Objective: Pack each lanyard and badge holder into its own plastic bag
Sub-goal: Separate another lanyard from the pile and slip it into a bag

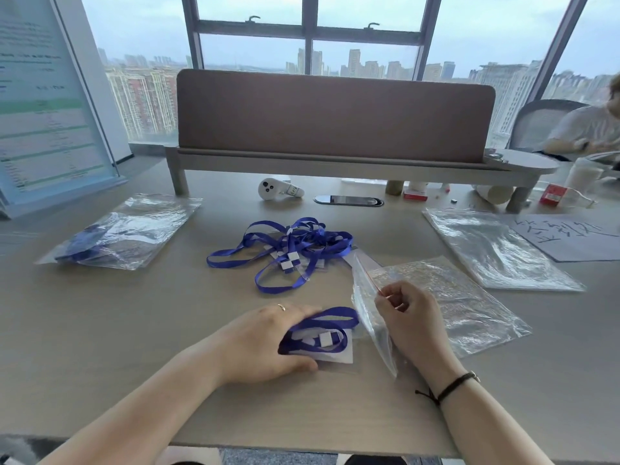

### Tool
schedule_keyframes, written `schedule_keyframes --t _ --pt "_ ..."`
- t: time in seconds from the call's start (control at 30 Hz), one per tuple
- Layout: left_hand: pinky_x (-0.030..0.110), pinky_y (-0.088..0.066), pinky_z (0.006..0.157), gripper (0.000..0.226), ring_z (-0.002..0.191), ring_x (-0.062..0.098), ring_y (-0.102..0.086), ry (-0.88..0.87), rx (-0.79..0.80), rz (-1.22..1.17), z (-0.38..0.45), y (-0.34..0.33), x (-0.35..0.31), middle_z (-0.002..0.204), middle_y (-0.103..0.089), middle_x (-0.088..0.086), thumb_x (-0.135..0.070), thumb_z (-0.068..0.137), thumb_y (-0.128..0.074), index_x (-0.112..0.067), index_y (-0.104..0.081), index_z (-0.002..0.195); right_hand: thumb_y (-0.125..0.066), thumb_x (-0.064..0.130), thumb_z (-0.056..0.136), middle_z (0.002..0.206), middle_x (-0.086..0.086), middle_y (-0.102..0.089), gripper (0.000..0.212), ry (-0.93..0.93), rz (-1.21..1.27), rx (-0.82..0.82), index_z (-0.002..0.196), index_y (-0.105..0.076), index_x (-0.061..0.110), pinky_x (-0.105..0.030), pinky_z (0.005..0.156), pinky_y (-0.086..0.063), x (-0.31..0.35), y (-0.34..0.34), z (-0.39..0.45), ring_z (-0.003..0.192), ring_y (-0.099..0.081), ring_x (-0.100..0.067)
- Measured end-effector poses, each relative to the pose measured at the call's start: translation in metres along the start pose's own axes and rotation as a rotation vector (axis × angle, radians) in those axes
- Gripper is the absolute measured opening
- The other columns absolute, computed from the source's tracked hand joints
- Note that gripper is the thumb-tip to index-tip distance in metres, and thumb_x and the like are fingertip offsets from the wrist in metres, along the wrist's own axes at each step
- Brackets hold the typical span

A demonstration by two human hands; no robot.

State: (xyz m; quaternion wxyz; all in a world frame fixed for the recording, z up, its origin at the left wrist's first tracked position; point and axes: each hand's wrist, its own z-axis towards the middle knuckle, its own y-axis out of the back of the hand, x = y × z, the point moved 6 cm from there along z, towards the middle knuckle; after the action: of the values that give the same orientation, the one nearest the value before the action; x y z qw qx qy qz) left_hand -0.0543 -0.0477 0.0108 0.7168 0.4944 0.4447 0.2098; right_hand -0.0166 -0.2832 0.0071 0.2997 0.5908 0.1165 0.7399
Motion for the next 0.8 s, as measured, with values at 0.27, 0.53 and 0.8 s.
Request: schedule_keyframes --t 0.27,0.53,0.8 --pt "0.019 -0.04 0.105 0.083 0.122 -0.009 -0.045 0.023 -0.012 -0.065 0.002 0.003 0.0 0.13 -0.048 -0.027 -0.058 0.072 -0.078 -0.039 -0.044 0.145 -0.071 0.018 0.082 0.061 0.008 -0.062 0.012 0.012 -0.046 0.013 0.074 -0.065 0.024 -0.02 0.052 -0.037 0.003 0.0 -0.003 0.054 -0.055 -0.005" --pt "0.017 -0.043 0.097 0.068 0.112 -0.012 -0.046 0.188 -0.078 -0.166 -0.011 0.002 0.009 0.117 -0.045 -0.031 -0.057 0.065 -0.082 -0.049 -0.04 0.118 -0.071 0.023 0.082 0.063 0.01 -0.064 0.01 0.028 -0.094 0.048 0.075 -0.065 0.028 -0.02 0.052 -0.039 0.007 -0.002 -0.007 0.056 -0.057 -0.002" --pt "0.01 -0.041 0.082 0.055 0.1 -0.007 -0.055 0.266 -0.12 -0.318 -0.013 0.021 0.013 0.103 -0.056 -0.028 -0.051 0.07 -0.084 -0.047 -0.051 0.114 -0.069 0.03 0.082 0.065 0.013 -0.063 0.01 0.064 -0.179 0.079 0.076 -0.062 0.033 -0.024 0.055 -0.042 0.012 -0.009 -0.013 0.062 -0.058 -0.003"
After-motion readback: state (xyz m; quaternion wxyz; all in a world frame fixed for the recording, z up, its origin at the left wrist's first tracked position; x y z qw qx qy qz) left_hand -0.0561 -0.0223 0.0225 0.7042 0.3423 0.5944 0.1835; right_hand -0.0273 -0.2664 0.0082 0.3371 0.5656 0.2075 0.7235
